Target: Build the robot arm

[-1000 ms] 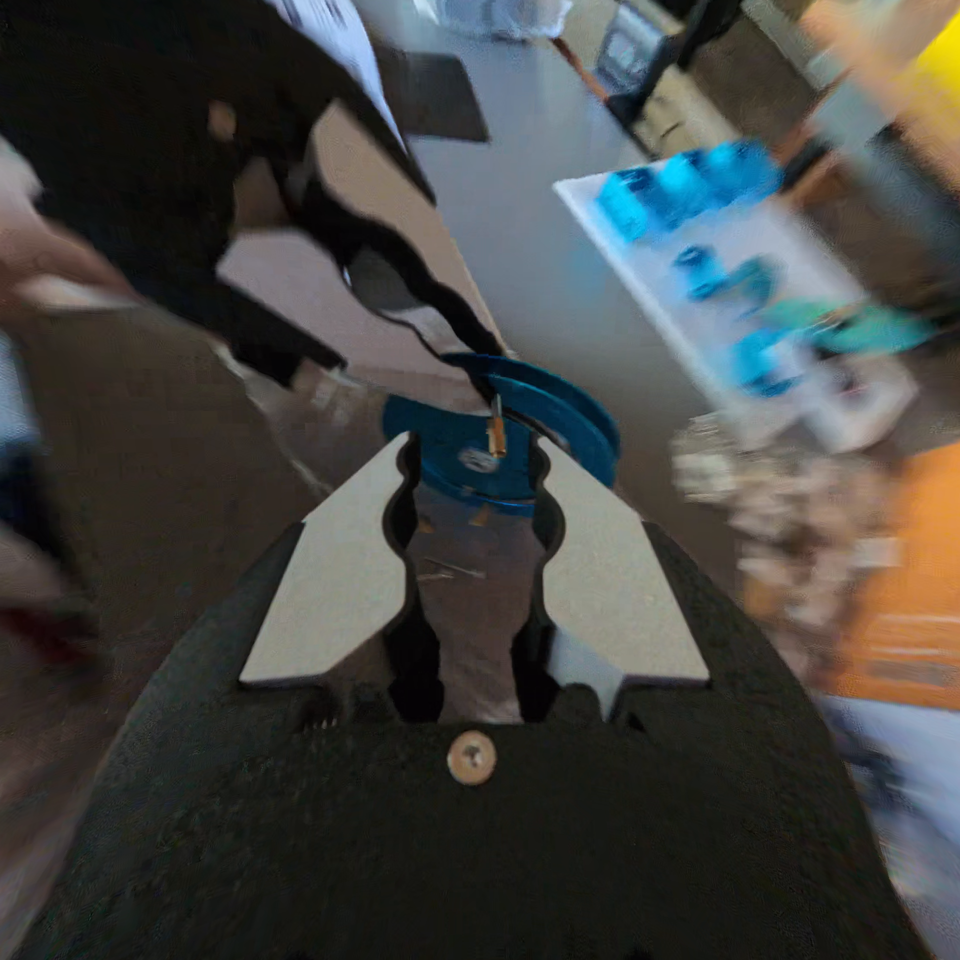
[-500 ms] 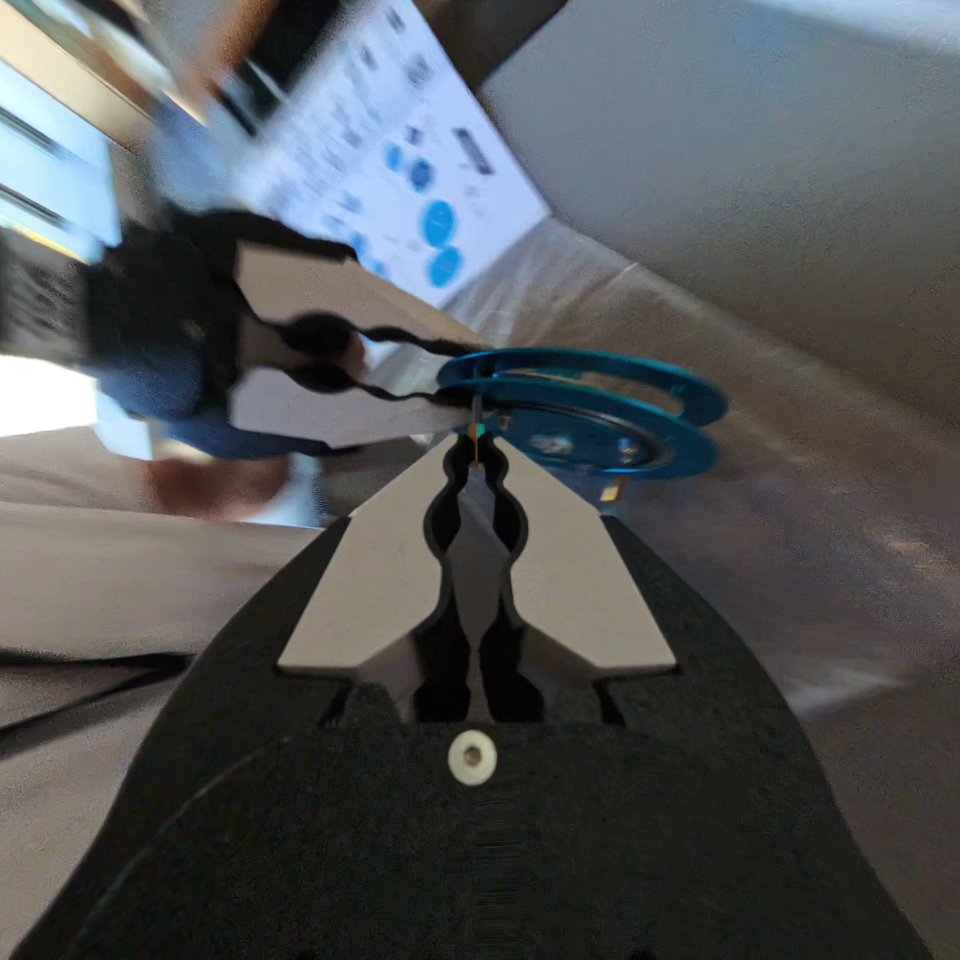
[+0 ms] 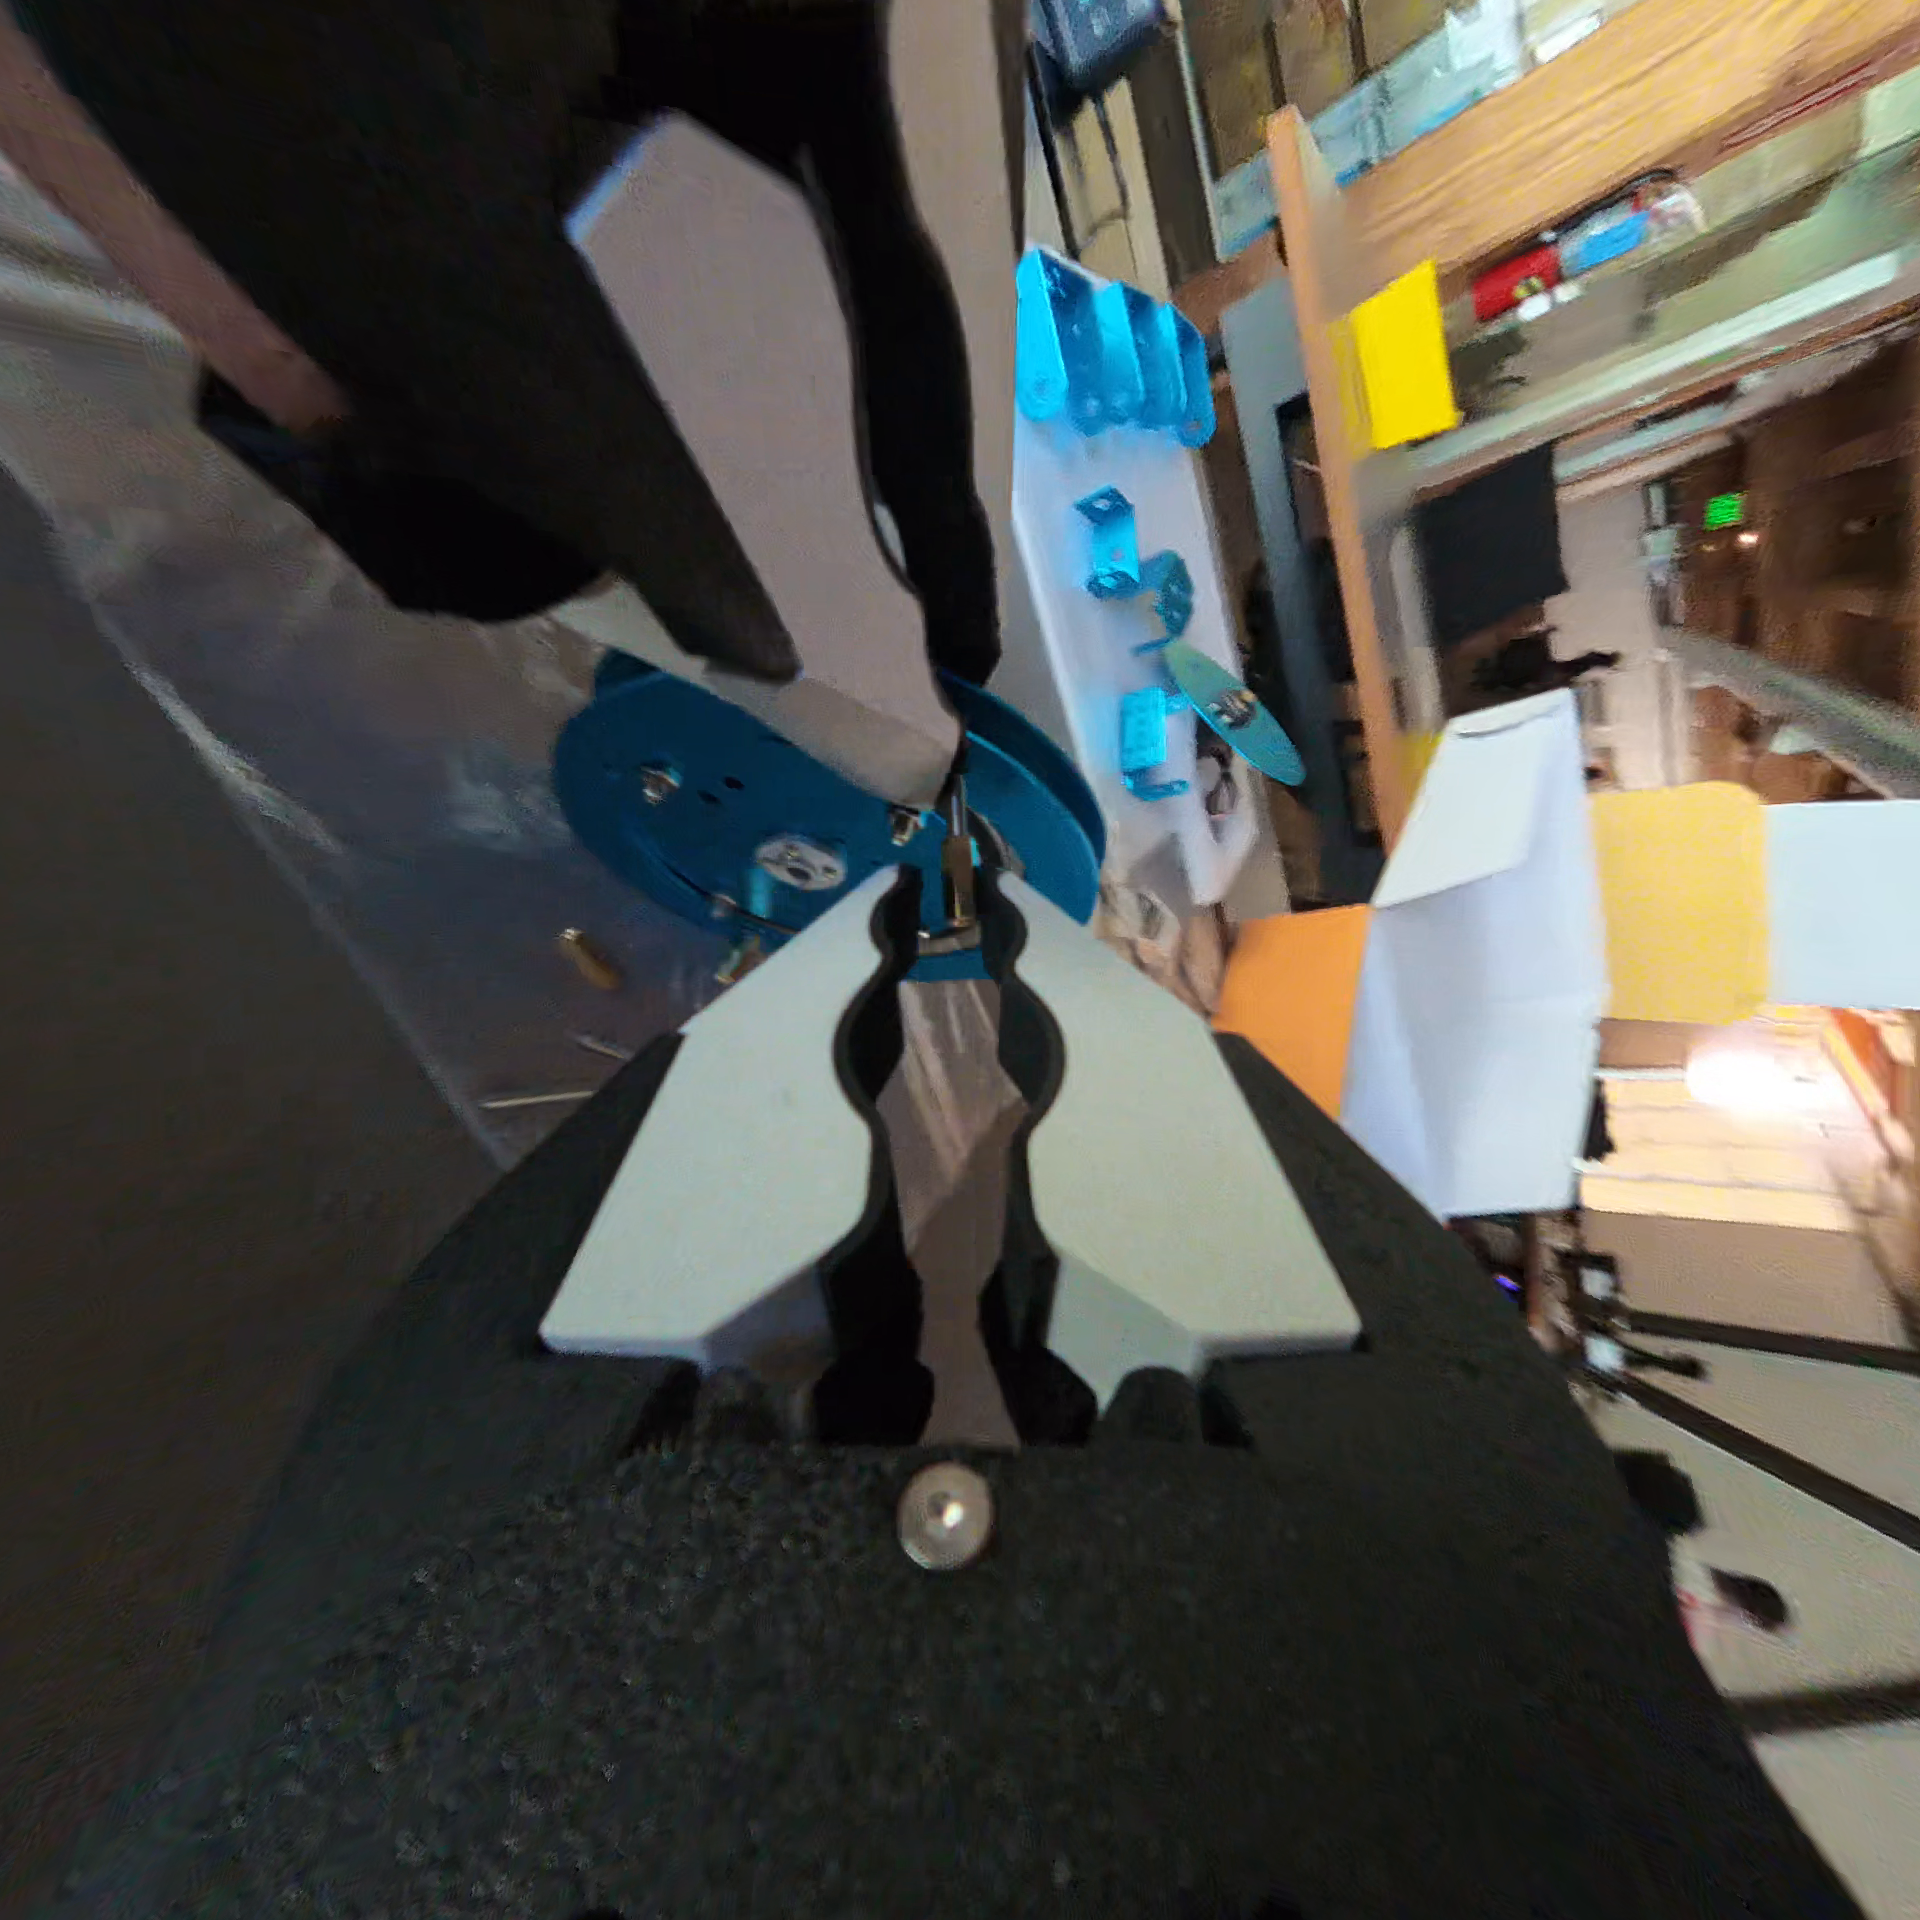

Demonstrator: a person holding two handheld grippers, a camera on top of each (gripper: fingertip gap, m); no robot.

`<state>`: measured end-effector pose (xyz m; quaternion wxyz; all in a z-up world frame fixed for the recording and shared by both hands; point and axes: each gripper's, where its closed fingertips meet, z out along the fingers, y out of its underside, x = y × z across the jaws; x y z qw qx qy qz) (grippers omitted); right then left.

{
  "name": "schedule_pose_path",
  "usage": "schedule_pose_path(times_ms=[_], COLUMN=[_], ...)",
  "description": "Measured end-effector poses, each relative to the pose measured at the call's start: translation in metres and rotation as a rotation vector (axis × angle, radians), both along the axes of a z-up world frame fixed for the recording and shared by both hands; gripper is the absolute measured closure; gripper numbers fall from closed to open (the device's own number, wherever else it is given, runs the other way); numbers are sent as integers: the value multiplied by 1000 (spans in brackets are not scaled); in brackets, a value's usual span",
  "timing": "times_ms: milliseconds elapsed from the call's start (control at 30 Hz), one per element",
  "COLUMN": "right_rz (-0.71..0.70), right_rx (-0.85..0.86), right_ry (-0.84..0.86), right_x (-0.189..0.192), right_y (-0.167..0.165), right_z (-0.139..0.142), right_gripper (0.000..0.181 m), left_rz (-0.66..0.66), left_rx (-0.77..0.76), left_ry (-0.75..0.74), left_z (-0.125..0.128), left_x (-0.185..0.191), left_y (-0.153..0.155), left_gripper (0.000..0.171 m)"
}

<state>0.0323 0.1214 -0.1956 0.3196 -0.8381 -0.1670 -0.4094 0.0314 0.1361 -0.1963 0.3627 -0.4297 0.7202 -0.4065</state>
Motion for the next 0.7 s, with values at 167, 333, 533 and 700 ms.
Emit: schedule_pose_path(times_ms=[167,333,533,700], right_rz=[-18,-59,4,55], right_rx=[28,144,245,160], right_ry=[288,1557,1728,763], right_x=[5,-20,-16,-4], right_y=[5,5,8,1], right_z=[-6,-6,-3,-10], right_gripper=[177,178,175,136], left_rz=[3,-20,-5,-2], left_rx=[-7,-23,-33,-30], left_ry=[-17,-30,-17,-9], left_z=[0,0,0,0], left_x=[2,-1,3,3], left_y=[3,1,3,3], left_gripper=[156,156,156,156])
